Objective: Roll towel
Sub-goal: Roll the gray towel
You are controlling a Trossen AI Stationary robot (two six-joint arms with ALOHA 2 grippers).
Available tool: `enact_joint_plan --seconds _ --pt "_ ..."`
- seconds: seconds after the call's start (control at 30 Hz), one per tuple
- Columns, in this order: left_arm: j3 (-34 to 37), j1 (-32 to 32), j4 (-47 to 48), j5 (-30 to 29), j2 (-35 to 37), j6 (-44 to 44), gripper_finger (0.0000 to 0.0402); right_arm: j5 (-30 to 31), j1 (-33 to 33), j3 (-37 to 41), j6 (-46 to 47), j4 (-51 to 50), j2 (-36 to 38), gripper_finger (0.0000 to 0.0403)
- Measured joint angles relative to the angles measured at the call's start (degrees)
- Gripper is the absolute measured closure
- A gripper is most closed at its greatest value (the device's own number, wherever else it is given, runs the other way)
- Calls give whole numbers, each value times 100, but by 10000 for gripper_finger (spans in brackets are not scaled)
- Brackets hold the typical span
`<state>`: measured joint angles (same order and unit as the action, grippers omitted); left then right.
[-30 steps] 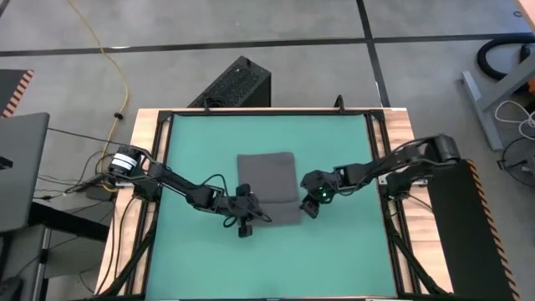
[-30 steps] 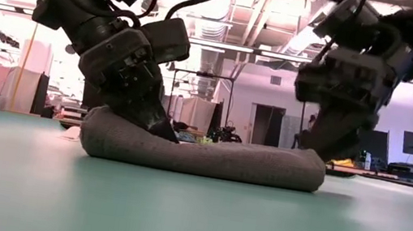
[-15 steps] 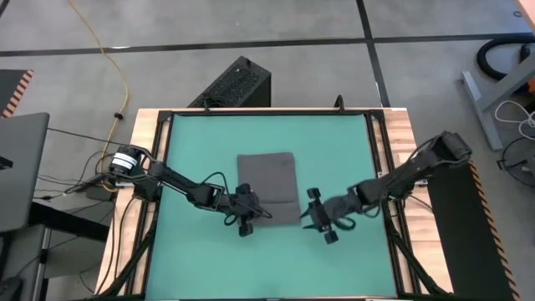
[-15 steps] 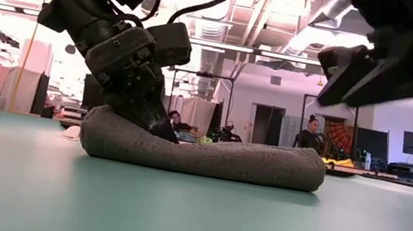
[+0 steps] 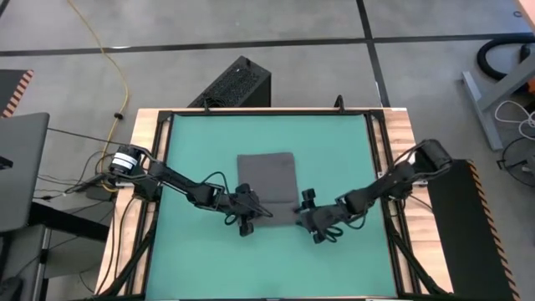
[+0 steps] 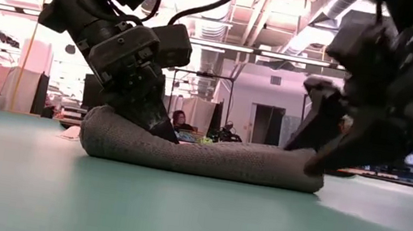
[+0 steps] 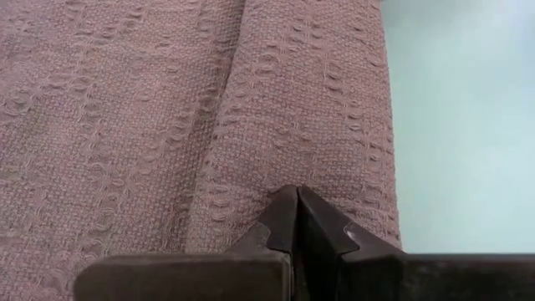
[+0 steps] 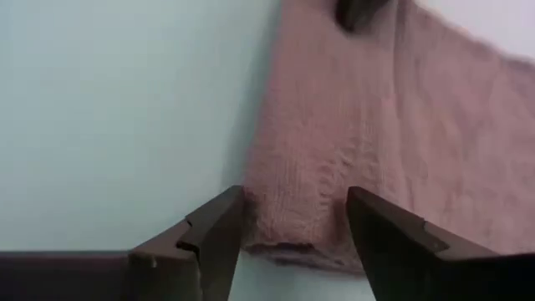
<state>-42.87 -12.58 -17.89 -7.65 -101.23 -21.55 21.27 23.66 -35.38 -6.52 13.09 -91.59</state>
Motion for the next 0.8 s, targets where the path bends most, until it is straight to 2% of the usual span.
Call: enact_joint_plan --seconds 0.17,0.27,0.37,0.47,0.53,0.57,0.63,0.8 --pt "0 46 1 148 0 -17 401 38 -71 -22 0 73 -434 154" --pt "2 82 2 240 0 -13 401 71 -76 -22 198 119 -672 166" --pt "2 85 2 259 0 84 401 -25 -133 -24 439 159 -798 213" --pt "2 87 41 281 0 97 401 -304 -210 -24 500 145 -793 301" --pt "2 87 58 349 0 119 401 -658 -272 -22 639 116 -713 362" --pt "2 87 59 409 0 119 401 -922 -325 -13 732 121 -648 370" --pt "2 69 53 614 0 117 401 -1545 -471 -15 1108 112 -493 370" --pt "2 -198 13 1119 -9 -90 401 -3540 -865 1 2237 169 -229 366"
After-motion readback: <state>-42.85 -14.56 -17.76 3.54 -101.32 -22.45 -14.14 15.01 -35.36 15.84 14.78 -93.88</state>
